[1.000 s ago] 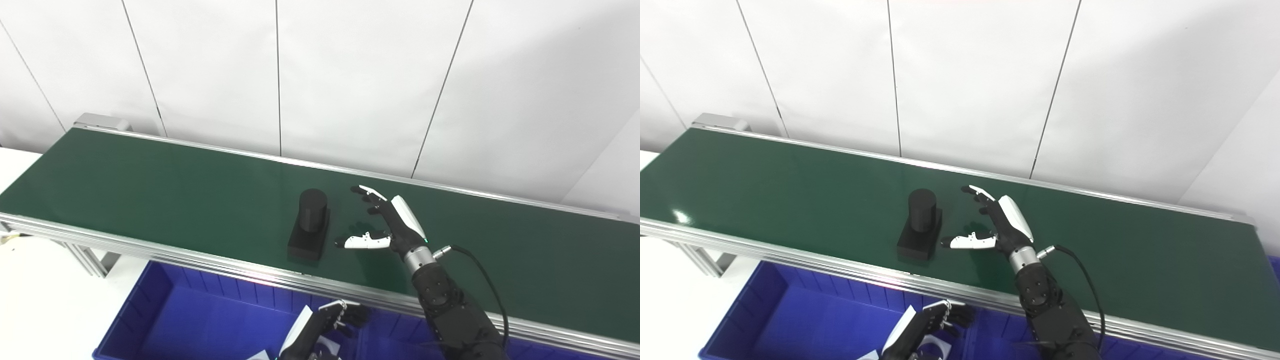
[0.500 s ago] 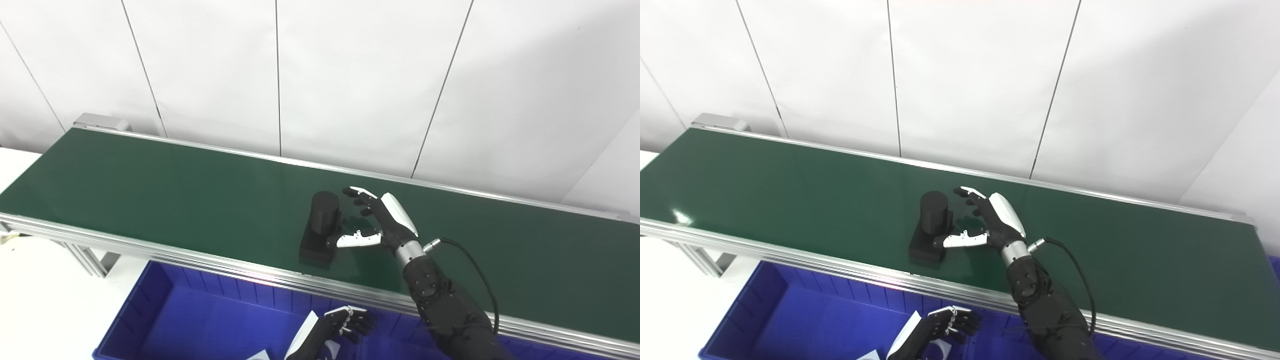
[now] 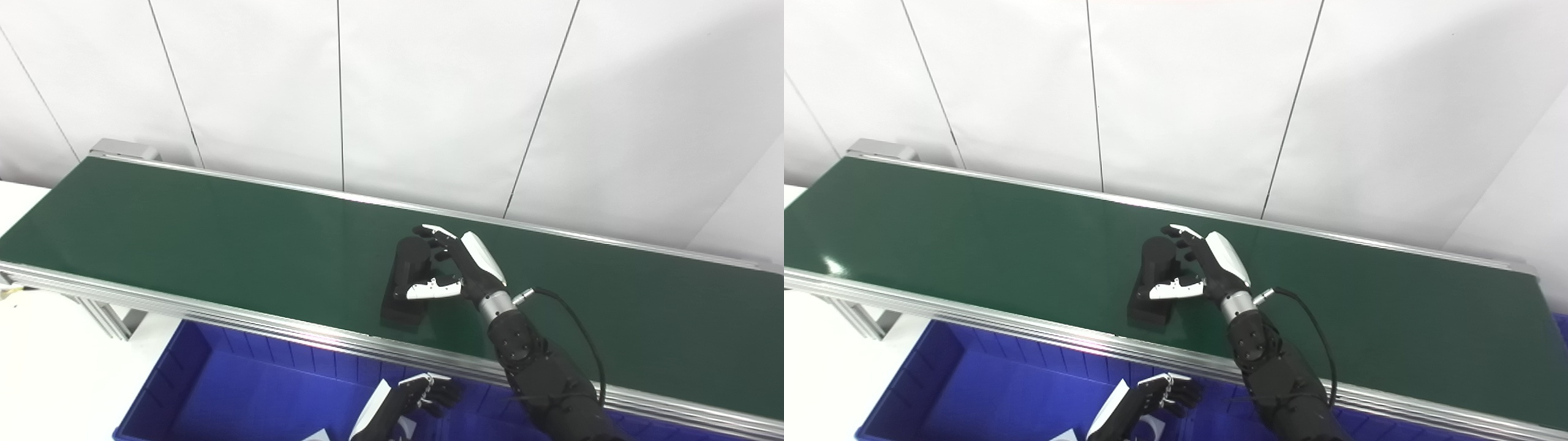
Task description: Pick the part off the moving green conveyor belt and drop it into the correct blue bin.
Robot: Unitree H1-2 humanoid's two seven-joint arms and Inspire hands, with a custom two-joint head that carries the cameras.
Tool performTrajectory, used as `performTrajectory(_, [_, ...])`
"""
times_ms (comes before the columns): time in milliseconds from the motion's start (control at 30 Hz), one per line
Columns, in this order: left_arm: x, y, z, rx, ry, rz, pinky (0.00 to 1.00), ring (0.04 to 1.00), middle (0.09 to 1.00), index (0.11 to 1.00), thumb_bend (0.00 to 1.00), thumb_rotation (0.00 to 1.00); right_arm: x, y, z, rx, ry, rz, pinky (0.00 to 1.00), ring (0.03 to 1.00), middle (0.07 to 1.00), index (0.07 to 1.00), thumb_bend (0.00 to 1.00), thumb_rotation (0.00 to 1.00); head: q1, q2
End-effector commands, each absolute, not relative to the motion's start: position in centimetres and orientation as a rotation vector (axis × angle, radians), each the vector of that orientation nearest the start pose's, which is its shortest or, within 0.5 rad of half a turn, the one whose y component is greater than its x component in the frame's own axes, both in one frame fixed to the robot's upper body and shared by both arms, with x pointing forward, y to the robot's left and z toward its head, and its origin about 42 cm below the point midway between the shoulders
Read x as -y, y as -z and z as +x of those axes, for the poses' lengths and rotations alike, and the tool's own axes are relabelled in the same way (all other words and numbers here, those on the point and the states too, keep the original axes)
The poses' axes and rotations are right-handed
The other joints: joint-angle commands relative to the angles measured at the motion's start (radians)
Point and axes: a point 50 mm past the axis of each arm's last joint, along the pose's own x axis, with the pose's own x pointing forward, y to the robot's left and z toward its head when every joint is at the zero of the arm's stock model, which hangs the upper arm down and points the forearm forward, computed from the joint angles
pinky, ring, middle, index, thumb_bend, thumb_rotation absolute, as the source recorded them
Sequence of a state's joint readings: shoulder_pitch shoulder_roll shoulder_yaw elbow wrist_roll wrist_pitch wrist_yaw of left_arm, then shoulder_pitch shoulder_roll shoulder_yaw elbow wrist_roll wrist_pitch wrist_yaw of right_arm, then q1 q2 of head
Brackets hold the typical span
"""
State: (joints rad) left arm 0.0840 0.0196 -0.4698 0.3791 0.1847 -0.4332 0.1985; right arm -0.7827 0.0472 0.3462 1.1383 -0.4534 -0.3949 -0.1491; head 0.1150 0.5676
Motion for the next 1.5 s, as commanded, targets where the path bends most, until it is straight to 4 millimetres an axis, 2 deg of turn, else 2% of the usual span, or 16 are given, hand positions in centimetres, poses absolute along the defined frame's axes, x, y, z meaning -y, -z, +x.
performTrajectory(0, [-10.0,-1.4,21.1,0.088,0.323,0.122,0.60,0.665,0.687,0.682,0.82,0.06,5.3,-13.7,47.4,0.309,-0.461,-0.622,0.61,0.699,0.760,0.748,0.95,0.28,0.001,0.001])
performTrajectory(33, [-10.0,-1.4,21.1,0.088,0.324,0.123,0.60,0.666,0.688,0.683,0.82,0.06,5.2,-13.8,47.3,0.317,-0.447,-0.607,0.53,0.609,0.700,0.709,0.92,0.23,0.001,0.001])
performTrajectory(67, [-10.0,-1.4,21.1,0.089,0.325,0.122,0.60,0.666,0.688,0.683,0.82,0.06,5.2,-13.9,47.3,0.324,-0.429,-0.584,0.53,0.609,0.700,0.709,0.92,0.23,0.000,0.002])
performTrajectory(100, [-10.0,-1.5,21.1,0.090,0.325,0.122,0.60,0.668,0.689,0.683,0.82,0.06,5.2,-13.9,47.2,0.328,-0.416,-0.568,0.43,0.504,0.573,0.640,0.71,0.09,0.000,0.002])
performTrajectory(167, [-10.0,-1.5,21.1,0.089,0.326,0.122,0.60,0.671,0.691,0.684,0.82,0.06,5.2,-14.1,47.1,0.341,-0.399,-0.561,0.37,0.439,0.492,0.569,0.58,0.02,-0.001,0.003])
performTrajectory(233, [-10.0,-1.4,21.2,0.091,0.325,0.127,0.60,0.668,0.690,0.682,0.83,0.06,5.3,-14.1,47.1,0.355,-0.389,-0.571,0.34,0.399,0.457,0.522,0.54,0.00,-0.001,0.004])
performTrajectory(967, [-10.2,-1.3,21.4,0.086,0.331,0.124,0.59,0.656,0.685,0.683,0.82,0.06,5.9,-14.5,47.3,0.383,-0.391,-0.603,0.31,0.364,0.446,0.504,0.53,0.00,-0.009,0.006])
performTrajectory(1133, [-10.4,-1.3,21.5,0.087,0.327,0.135,0.58,0.656,0.682,0.681,0.82,0.09,6.8,-15.3,46.9,0.432,-0.386,-0.581,0.32,0.373,0.451,0.500,0.53,0.00,-0.070,0.008])
performTrajectory(1267, [-10.8,-1.3,21.6,0.082,0.317,0.121,0.59,0.667,0.695,0.687,0.81,0.07,8.2,-16.3,46.0,0.491,-0.387,-0.537,0.32,0.371,0.447,0.503,0.53,0.00,-0.126,0.011])
performTrajectory(1367, [-11.5,-1.4,21.7,0.078,0.311,0.110,0.61,0.679,0.701,0.689,0.81,0.08,9.3,-16.8,45.1,0.516,-0.373,-0.478,0.31,0.359,0.436,0.506,0.52,0.00,-0.217,0.016])
performTrajectory(1467, [-12.4,-1.7,22.0,0.088,0.308,0.114,0.62,0.673,0.696,0.690,0.79,0.05,10.4,-17.2,44.2,0.540,-0.350,-0.441,0.31,0.364,0.435,0.510,0.52,0.00,-0.271,0.022])
